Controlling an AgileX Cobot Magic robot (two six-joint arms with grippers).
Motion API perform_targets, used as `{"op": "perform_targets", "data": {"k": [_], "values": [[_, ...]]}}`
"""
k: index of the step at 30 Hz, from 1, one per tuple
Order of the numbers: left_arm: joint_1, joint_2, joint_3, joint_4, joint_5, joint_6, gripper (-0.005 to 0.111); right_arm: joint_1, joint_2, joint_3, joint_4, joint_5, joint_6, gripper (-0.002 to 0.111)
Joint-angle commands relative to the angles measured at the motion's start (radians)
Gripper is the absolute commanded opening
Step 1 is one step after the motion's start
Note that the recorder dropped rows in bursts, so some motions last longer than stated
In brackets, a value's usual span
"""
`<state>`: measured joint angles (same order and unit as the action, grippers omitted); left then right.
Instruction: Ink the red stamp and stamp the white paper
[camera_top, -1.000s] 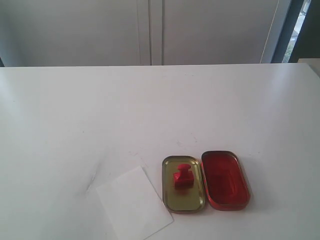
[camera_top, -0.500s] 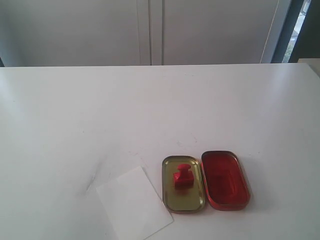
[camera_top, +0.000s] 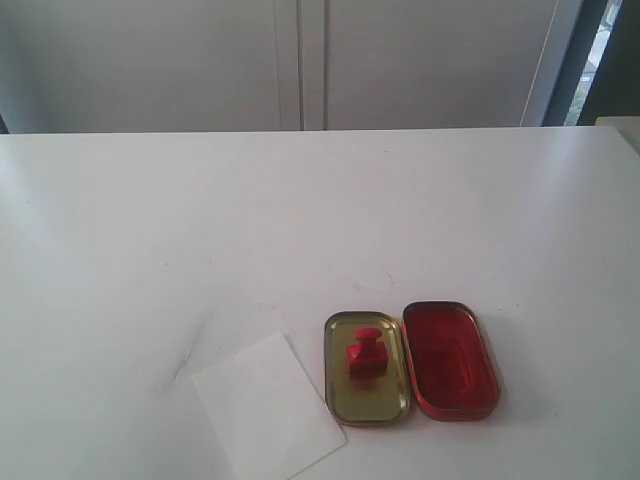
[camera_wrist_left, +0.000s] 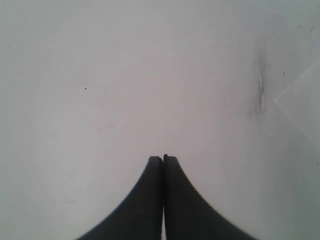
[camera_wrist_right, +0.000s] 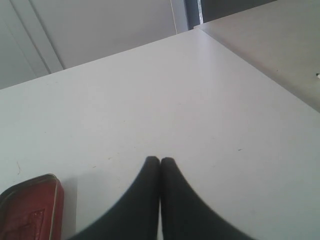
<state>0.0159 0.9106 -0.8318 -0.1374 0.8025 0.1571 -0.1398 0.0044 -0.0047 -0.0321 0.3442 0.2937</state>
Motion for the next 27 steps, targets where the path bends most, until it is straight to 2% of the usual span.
{"op": "perform_targets", "data": {"k": [1,17,27], "values": [[-0.048,0.036,-0.035,-0.018,0.028,0.025,0.0,0.004,-0.004,0.005,-0.005,-0.01,0.017,0.0],[-0.222,0.245,-0.206,-0.018,0.085,0.054,0.0,0.004,-0.004,0.005,-0.005,-0.01,0.018,0.0],[-0.392,0.411,-0.324,-0.034,0.09,0.068,0.0,0.004,-0.004,0.005,-0.005,-0.01,0.018,0.0]]}}
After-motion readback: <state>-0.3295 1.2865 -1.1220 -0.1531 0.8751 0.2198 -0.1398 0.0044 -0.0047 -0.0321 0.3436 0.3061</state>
